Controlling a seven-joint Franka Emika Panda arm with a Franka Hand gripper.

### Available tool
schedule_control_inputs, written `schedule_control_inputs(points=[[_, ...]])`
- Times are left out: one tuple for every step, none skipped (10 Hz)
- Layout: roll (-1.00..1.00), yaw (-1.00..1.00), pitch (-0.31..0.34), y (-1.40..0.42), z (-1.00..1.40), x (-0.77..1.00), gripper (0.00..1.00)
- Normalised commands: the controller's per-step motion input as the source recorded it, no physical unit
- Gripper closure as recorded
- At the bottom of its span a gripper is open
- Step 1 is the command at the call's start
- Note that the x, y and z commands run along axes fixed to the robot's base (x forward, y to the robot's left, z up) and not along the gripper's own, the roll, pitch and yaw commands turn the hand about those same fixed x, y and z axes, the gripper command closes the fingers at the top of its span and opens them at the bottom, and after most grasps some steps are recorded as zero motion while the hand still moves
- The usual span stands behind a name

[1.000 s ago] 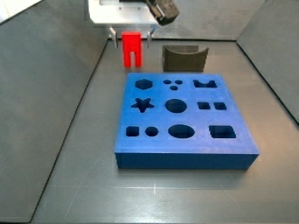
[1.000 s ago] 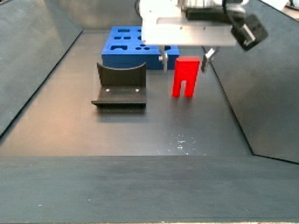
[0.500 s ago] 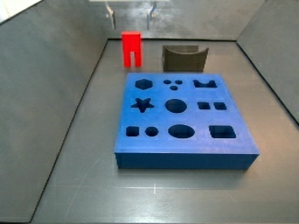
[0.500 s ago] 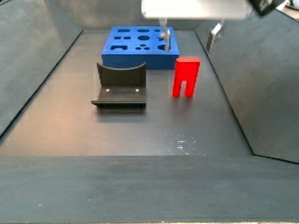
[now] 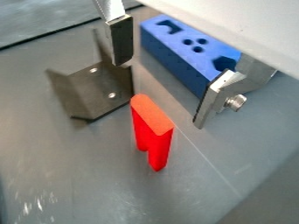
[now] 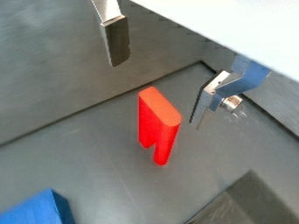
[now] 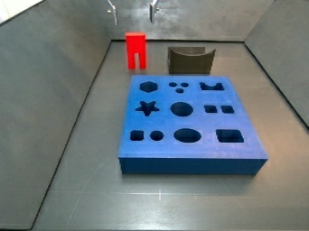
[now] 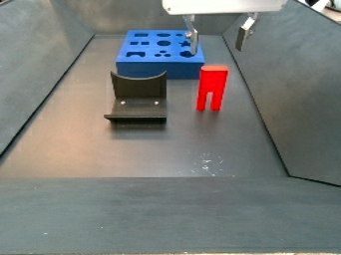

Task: Pick up the square-circle object. Move up. Rotate the square-circle object. Move to above the board. Insert the square-circle object.
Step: Rotate the square-circle object.

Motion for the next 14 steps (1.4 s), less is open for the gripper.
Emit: schedule_control_inputs(points=[[0.00,1.00,0.004,-0.01,0.00,0.01,0.00],[0.00,1.00,0.004,-0.01,0.00,0.01,0.00],[0.00,1.00,0.004,-0.01,0.00,0.01,0.00],[0.00,1.00,0.005,-0.01,0.00,0.01,0.00],[0.00,1.00,0.005,-0.01,0.00,0.01,0.00],[0.00,1.00,0.005,-0.01,0.00,0.01,0.00],[0.00,1.00,0.005,-0.01,0.00,0.01,0.00],[0.00,1.00,0.005,-0.01,0.00,0.01,0.00],[0.00,1.00,0.005,-0.01,0.00,0.01,0.00],[0.00,1.00,0.006,-0.01,0.00,0.01,0.00],[0.00,1.00,0.006,-0.01,0.00,0.01,0.00],[0.00,1.00,0.006,-0.01,0.00,0.01,0.00],[0.00,1.00,0.006,-0.01,0.00,0.01,0.00],[0.00,1.00,0.006,-0.01,0.00,0.01,0.00]])
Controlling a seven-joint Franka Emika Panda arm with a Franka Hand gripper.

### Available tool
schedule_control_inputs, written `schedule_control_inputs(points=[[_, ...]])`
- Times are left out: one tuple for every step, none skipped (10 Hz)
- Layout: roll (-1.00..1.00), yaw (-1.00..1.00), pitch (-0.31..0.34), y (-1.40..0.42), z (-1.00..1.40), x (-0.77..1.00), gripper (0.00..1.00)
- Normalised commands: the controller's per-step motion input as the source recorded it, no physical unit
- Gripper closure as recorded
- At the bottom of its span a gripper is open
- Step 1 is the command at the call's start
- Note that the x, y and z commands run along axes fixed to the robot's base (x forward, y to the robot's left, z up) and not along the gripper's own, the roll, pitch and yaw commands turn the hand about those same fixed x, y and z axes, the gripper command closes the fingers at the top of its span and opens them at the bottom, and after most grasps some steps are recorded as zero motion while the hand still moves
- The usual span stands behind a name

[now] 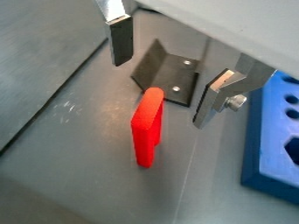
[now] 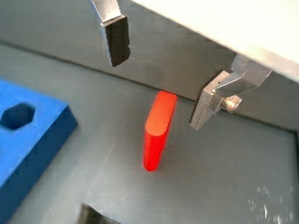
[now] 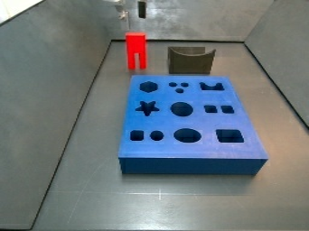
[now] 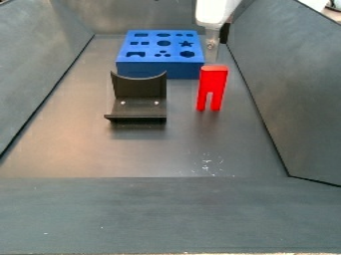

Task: Pick up the square-circle object. Move up. Rotate the square-circle object. Move to above the board. Insert the square-circle object.
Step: Rotate the square-circle object.

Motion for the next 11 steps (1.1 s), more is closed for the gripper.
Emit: schedule_control_inputs(points=[[-0.01,1.00,0.007,-0.01,0.00,0.01,0.00],[-0.01,1.00,0.007,-0.01,0.00,0.01,0.00],[-0.01,1.00,0.007,-0.01,0.00,0.01,0.00],[-0.01,1.00,0.007,-0.01,0.00,0.01,0.00],[-0.01,1.00,0.008,-0.01,0.00,0.01,0.00],[-0.01,1.00,0.008,-0.01,0.00,0.01,0.00],[-0.01,1.00,0.008,-0.01,0.00,0.01,0.00],[-0.01,1.00,0.009,-0.01,0.00,0.01,0.00],[-0.01,1.00,0.009,-0.01,0.00,0.01,0.00],[-0.01,1.00,0.010,-0.01,0.00,0.01,0.00],[-0.01,1.00,0.010,-0.01,0.00,0.01,0.00]])
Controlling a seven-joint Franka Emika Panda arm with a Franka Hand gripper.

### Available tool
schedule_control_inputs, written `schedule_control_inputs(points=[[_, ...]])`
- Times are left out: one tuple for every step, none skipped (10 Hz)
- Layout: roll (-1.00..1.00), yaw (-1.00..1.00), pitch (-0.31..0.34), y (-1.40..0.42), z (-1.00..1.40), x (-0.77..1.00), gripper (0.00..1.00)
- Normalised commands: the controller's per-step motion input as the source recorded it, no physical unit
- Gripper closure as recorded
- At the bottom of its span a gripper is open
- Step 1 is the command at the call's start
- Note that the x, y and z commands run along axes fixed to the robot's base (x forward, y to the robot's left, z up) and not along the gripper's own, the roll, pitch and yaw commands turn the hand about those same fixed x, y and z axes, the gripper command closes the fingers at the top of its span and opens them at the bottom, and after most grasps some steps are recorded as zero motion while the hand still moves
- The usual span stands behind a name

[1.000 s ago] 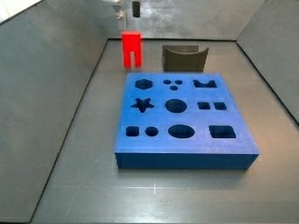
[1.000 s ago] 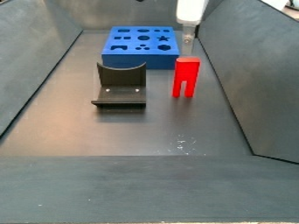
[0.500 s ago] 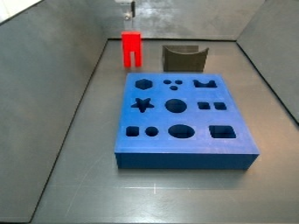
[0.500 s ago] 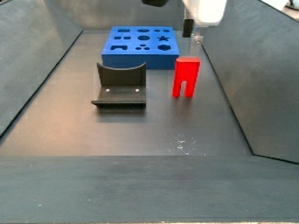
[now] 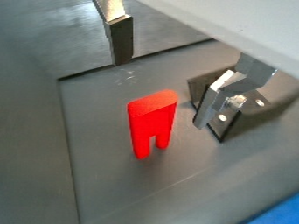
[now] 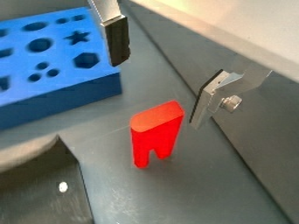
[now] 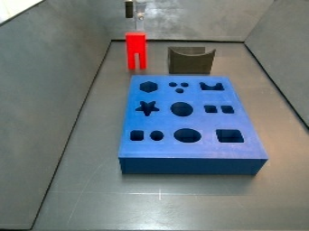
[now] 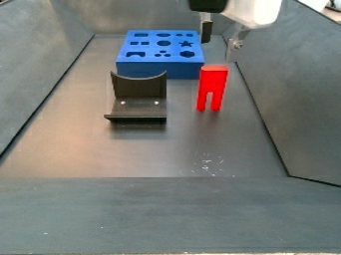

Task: Pick up the square-circle object. Move up. Rotate the square-circle object. Move to above the board. Insert the square-circle object.
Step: Rotate the square-circle object.

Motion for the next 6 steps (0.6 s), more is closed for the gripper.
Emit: schedule_control_inputs(points=[[-0.01,1.00,0.011,-0.01,0.00,0.01,0.00],[-0.01,1.00,0.011,-0.01,0.00,0.01,0.00],[-0.01,1.00,0.012,-0.01,0.00,0.01,0.00],[-0.01,1.00,0.013,-0.01,0.00,0.01,0.00],[-0.01,1.00,0.014,-0.01,0.00,0.01,0.00],[-0.01,1.00,0.016,-0.01,0.00,0.01,0.00]])
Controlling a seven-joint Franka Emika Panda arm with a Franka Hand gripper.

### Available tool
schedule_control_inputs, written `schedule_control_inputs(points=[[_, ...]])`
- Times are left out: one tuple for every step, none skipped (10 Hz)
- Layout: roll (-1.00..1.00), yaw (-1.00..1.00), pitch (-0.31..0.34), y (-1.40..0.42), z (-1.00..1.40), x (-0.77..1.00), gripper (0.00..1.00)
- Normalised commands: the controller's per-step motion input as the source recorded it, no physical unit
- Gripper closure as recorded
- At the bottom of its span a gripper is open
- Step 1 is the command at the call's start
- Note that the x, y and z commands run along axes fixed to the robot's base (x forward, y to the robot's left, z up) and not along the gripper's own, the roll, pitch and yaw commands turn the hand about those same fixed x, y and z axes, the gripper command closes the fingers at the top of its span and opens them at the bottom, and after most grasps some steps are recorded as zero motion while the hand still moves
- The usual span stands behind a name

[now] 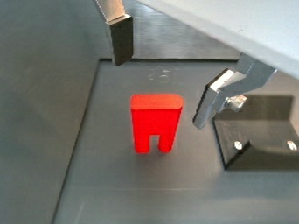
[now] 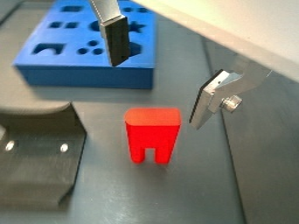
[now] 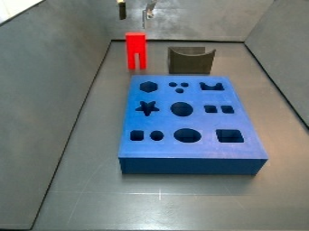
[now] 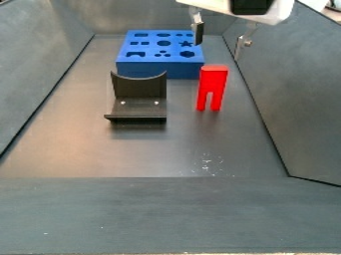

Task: Pick up the square-circle object. Move up. Rotate the square-circle object. Move to above the board. Insert the square-circle object.
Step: Rotate the square-circle object.

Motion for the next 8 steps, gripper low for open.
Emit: schedule_control_inputs(points=[[-0.01,1.00,0.017,-0.01,0.00,0.01,0.00],[-0.01,1.00,0.019,-0.01,0.00,0.01,0.00],[-0.02,1.00,0.021,-0.01,0.00,0.01,0.00],[-0.02,1.00,0.024,-0.01,0.00,0.01,0.00],[-0.02,1.00,0.026,-0.01,0.00,0.01,0.00],[-0.03,1.00,0.034,-0.01,0.00,0.01,0.00],[-0.03,1.00,0.038,-0.01,0.00,0.01,0.00],[-0.04,0.99,0.050,-0.01,0.00,0.01,0.00]])
